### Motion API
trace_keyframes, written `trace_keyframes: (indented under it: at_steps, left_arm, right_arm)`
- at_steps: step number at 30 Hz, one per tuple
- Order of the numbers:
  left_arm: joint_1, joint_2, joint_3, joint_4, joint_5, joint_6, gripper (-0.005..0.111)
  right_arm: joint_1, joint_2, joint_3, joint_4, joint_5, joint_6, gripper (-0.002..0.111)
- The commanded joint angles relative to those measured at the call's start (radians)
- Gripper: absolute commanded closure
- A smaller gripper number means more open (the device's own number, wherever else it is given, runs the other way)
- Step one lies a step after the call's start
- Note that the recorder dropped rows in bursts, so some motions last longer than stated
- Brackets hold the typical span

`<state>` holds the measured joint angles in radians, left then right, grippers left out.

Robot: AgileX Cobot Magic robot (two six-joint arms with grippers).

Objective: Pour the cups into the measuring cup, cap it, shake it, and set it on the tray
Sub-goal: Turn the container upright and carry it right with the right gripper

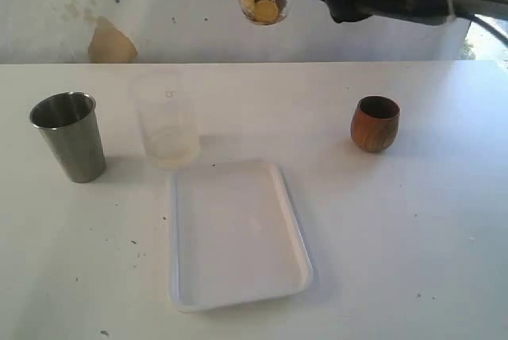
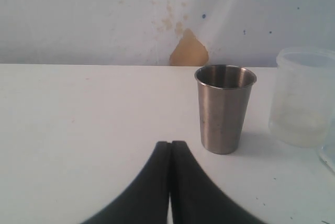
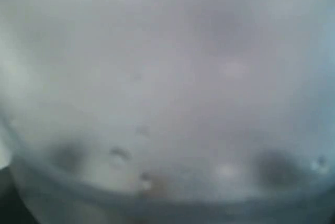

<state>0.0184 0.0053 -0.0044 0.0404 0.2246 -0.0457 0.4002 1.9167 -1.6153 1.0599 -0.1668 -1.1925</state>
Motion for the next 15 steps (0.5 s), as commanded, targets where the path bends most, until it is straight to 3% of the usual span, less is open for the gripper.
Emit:
trace_keyframes:
  at_steps: [1,8,15]
  left_arm:
    - [-0.003,-0.005,0.004,-0.006,-0.013,-0.001,0.107]
    - [-0.003,-0.005,0.004,-0.006,-0.013,-0.001,0.107]
    - [-0.003,-0.005,0.004,-0.006,-0.013,-0.001,0.107]
  right_arm:
    - [-0.004,-0.102,0.125,0.002,-0.013,0.077,0.108]
    - [-0.004,-0.228,0.335,-0.006,-0.008,0.146,0.108]
    - [-0.004,-0.31,0.399,-0.178,0.083,0.251,0.108]
